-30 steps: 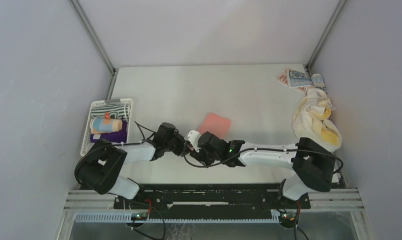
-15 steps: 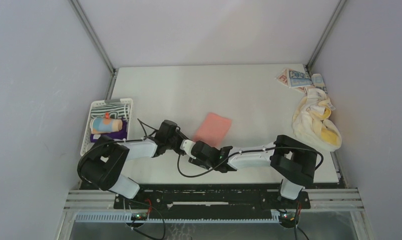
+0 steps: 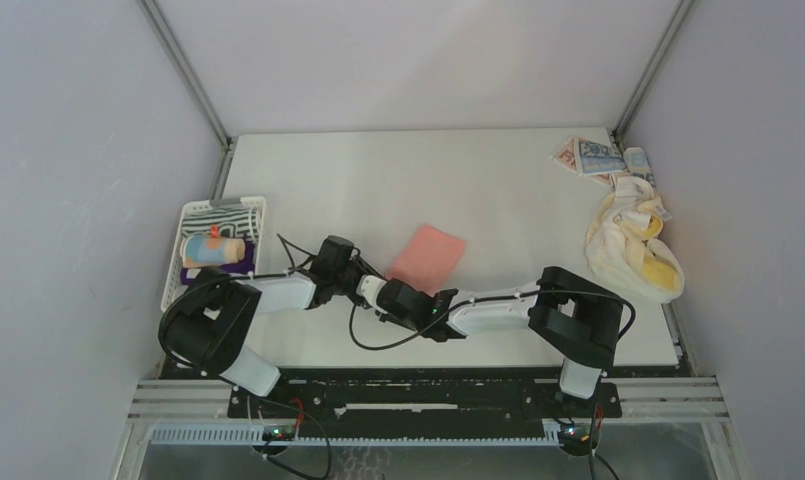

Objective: Roll the towels
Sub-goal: Roll the towel at the center of the board.

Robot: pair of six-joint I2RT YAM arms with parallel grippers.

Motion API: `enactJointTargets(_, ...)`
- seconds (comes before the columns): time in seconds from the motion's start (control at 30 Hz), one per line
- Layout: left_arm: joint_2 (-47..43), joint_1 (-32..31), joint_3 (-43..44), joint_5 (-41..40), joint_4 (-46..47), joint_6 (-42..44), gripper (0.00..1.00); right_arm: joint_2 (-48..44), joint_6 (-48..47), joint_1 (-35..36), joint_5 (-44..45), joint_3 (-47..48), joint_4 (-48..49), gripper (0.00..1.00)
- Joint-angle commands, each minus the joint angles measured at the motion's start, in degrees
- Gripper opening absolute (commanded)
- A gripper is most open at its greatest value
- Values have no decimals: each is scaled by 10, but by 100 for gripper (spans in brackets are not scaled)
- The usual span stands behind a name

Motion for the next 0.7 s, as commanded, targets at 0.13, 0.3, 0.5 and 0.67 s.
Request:
enactJointTargets(0.13,5,27,0,-60,-122,56,44,20,90,-45,-87,8,-116,23)
enactJointTargets(0.3,13,28,-1,-57,-116,56,42,20,142,-54,-102,8,-144,26)
enactJointTargets(0.5,-4,32,-7,-56,-110,52,42,33,161,-95,-196,8,-139,16)
enactJointTargets(0.67,-39,45,-9,-61,-114,51,46,24,163,-170,-326,0,-125,5)
